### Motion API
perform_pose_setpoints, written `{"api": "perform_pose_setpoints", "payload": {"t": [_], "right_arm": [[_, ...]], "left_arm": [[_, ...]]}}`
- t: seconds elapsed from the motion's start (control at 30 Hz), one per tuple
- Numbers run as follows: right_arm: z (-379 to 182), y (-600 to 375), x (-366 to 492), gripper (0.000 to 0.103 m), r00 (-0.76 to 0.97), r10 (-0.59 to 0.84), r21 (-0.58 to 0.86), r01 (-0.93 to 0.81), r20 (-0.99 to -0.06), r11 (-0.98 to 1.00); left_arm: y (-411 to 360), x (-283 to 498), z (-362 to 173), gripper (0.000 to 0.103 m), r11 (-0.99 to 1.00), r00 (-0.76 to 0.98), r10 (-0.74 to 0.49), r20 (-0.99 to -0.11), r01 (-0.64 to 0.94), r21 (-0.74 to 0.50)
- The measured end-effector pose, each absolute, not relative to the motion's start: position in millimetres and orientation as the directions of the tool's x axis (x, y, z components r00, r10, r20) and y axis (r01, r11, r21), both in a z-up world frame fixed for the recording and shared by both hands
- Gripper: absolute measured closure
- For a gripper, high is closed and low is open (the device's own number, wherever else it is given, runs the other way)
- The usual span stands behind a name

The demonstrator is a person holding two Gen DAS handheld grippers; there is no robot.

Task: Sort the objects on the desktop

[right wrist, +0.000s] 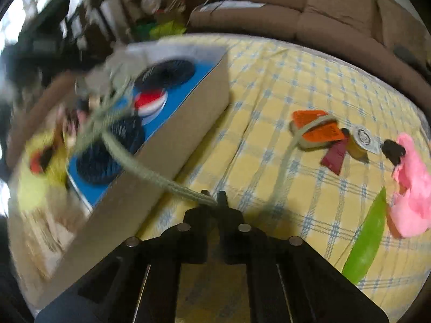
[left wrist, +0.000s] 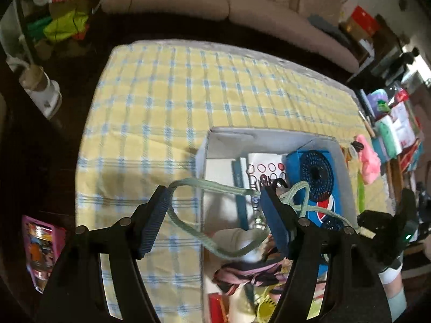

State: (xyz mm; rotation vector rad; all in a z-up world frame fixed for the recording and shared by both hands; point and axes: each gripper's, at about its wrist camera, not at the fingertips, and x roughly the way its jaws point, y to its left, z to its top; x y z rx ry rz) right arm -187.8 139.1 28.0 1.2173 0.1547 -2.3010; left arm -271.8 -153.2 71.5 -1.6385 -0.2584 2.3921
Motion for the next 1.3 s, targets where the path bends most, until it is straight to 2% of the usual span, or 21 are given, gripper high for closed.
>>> {"api": "perform_pose_setpoints", "payload": {"t": [0.07, 0.1, 0.13, 0.3, 0.33, 0.37, 0.5, 0.57, 0.6, 0.63, 0.67, 0.7, 0.77, 0.83, 0.87, 0.93, 1.0, 1.1, 1.2, 1.3], "right_arm": [[46, 144, -187, 0.097, -0.500, -0.411, 0.143, 0.489, -0.762, -0.860], [56, 146, -188, 0.097, -0.519, -0.418, 0.148, 0.483, -0.745, -0.863], [67, 148, -189, 0.097, -0.529, -0.432, 0.163, 0.479, -0.731, -0.863], [134, 133, -191, 0.097, -0.550, -0.536, 0.240, 0.520, -0.641, -0.820], [148, 127, -191, 0.097, -0.547, -0.556, 0.252, 0.534, -0.626, -0.807], [164, 119, -189, 0.097, -0.542, -0.579, 0.263, 0.550, -0.609, -0.792], [216, 83, -183, 0.096, -0.508, -0.669, 0.317, 0.614, -0.542, -0.723], [227, 66, -180, 0.096, -0.514, -0.676, 0.332, 0.607, -0.529, -0.722], [223, 58, -184, 0.087, -0.505, -0.644, 0.322, 0.584, -0.574, -0.745], [213, 49, -192, 0.062, -0.474, -0.587, 0.298, 0.551, -0.656, -0.779], [201, 43, -198, 0.052, -0.440, -0.515, 0.266, 0.512, -0.736, -0.817], [190, 41, -201, 0.050, -0.421, -0.455, 0.233, 0.479, -0.785, -0.846], [173, 48, -198, 0.051, -0.383, -0.394, 0.203, 0.451, -0.836, -0.869], [167, 62, -189, 0.050, -0.371, -0.388, 0.211, 0.435, -0.844, -0.875], [166, 69, -185, 0.047, -0.360, -0.390, 0.218, 0.433, -0.848, -0.874], [166, 81, -170, 0.033, -0.348, -0.382, 0.215, 0.432, -0.856, -0.876], [164, 94, -150, 0.029, -0.370, -0.360, 0.184, 0.433, -0.856, -0.883], [156, 111, -127, 0.020, -0.376, -0.354, 0.184, 0.418, -0.856, -0.890], [137, 122, -106, 0.020, -0.304, -0.367, 0.228, 0.408, -0.879, -0.884], [119, 125, -80, 0.020, -0.279, -0.337, 0.199, 0.425, -0.899, -0.883]], "left_arm": [[-148, -268, 67, 0.048, -0.961, -0.337, 0.277, -0.900, -0.103, -0.257], [-146, -266, 67, 0.068, -0.964, -0.339, 0.264, -0.903, -0.105, -0.243], [-144, -263, 69, 0.076, -0.969, -0.345, 0.248, -0.905, -0.105, -0.225], [-149, -248, 91, 0.082, -0.972, -0.417, 0.235, -0.878, -0.084, -0.220], [-150, -245, 96, 0.089, -0.969, -0.427, 0.246, -0.870, -0.087, -0.231], [-149, -241, 105, 0.092, -0.962, -0.435, 0.272, -0.858, -0.099, -0.254], [-130, -224, 135, 0.092, -0.946, -0.459, 0.323, -0.828, -0.171, -0.274], [-118, -219, 147, 0.087, -0.947, -0.477, 0.321, -0.818, -0.184, -0.264], [-116, -217, 150, 0.082, -0.950, -0.483, 0.312, -0.818, -0.179, -0.256], [-114, -215, 152, 0.075, -0.955, -0.484, 0.296, -0.823, -0.171, -0.243], [-113, -213, 153, 0.070, -0.959, -0.485, 0.282, -0.828, -0.162, -0.232], [-114, -208, 153, 0.061, -0.962, -0.485, 0.273, -0.831, -0.156, -0.225], [-119, -196, 153, 0.054, -0.962, -0.487, 0.273, -0.830, -0.147, -0.230], [-122, -182, 153, 0.035, -0.960, -0.487, 0.279, -0.828, -0.148, -0.236], [-123, -175, 152, 0.029, -0.960, -0.489, 0.281, -0.825, -0.152, -0.237], [-120, -156, 150, 0.011, -0.960, -0.489, 0.279, -0.826, -0.171, -0.223], [-115, -134, 148, 0.000, -0.963, -0.502, 0.266, -0.823, -0.184, -0.199], [-102, -98, 142, 0.000, -0.968, -0.522, 0.236, -0.820, -0.202, -0.150], [-92, -66, 133, 0.000, -0.972, -0.535, 0.217, -0.817, -0.196, -0.130], [-87, -31, 119, 0.000, -0.970, -0.533, 0.237, -0.812, -0.177, -0.167]]}}
